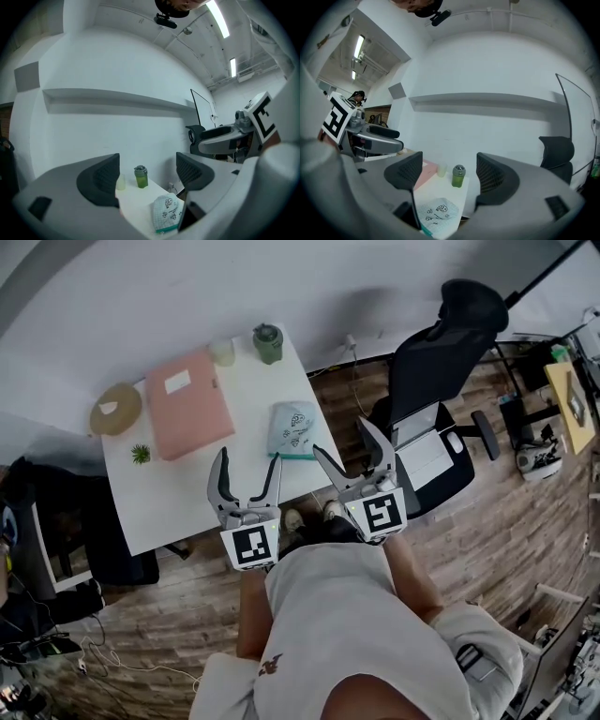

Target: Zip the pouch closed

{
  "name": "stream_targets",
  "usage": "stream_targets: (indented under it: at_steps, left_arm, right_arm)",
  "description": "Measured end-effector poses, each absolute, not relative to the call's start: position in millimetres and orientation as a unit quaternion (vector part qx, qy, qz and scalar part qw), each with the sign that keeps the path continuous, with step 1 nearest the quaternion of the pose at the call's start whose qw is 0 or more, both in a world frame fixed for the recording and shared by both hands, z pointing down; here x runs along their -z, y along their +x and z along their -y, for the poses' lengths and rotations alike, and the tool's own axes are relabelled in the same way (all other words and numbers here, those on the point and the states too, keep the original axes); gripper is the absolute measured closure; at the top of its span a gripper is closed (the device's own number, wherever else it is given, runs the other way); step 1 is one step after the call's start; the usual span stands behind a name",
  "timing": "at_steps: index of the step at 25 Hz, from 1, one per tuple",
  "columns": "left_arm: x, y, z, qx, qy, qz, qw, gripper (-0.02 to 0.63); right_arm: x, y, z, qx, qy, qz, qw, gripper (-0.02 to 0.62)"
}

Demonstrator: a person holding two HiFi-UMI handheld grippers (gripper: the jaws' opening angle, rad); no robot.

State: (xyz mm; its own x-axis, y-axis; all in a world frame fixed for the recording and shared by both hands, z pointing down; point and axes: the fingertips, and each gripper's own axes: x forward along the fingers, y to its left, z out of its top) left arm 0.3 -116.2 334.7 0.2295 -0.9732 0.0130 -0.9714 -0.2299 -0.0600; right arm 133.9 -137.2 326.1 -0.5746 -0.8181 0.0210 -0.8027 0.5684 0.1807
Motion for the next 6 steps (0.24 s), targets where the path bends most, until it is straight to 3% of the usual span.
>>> stream_targets:
  at_steps: [6]
  left_arm:
    - [-327.2, -16.6, 118.7, 0.017, -0.788, -0.615, 0.024, 0.244]
  right_arm:
    - [-321.7, 116.4, 140.0, 0.078, 0.472, 0.877, 0.052, 0.245]
